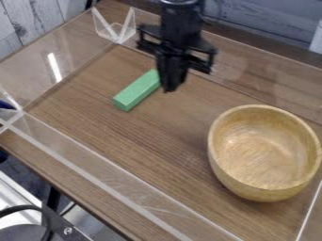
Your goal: Put the green block in the brown bowl
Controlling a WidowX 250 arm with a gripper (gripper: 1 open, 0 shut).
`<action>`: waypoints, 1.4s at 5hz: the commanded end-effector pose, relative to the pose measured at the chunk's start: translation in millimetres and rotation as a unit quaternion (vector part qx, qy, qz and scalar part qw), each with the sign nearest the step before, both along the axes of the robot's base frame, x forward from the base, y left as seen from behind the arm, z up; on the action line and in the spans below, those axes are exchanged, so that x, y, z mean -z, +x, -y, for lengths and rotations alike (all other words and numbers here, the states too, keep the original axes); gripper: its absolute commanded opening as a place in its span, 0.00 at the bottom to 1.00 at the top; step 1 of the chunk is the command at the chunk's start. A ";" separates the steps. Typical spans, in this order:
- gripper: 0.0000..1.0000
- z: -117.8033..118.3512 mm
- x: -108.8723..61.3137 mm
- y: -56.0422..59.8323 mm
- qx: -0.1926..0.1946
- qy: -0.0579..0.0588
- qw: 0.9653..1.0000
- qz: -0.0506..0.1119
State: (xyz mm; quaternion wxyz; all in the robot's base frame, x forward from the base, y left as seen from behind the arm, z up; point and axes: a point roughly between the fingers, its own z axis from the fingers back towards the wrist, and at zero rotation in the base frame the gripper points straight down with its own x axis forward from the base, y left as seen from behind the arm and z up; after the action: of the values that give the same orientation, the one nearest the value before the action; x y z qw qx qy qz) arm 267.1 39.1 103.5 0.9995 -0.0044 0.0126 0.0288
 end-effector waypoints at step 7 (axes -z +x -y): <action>1.00 -44.2 12.4 41.6 0.119 0.064 0.990 0.045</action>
State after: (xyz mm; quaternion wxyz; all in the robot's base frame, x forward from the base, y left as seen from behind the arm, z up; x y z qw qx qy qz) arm 303.1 82.1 78.9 0.9947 0.0513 -0.0130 -0.0887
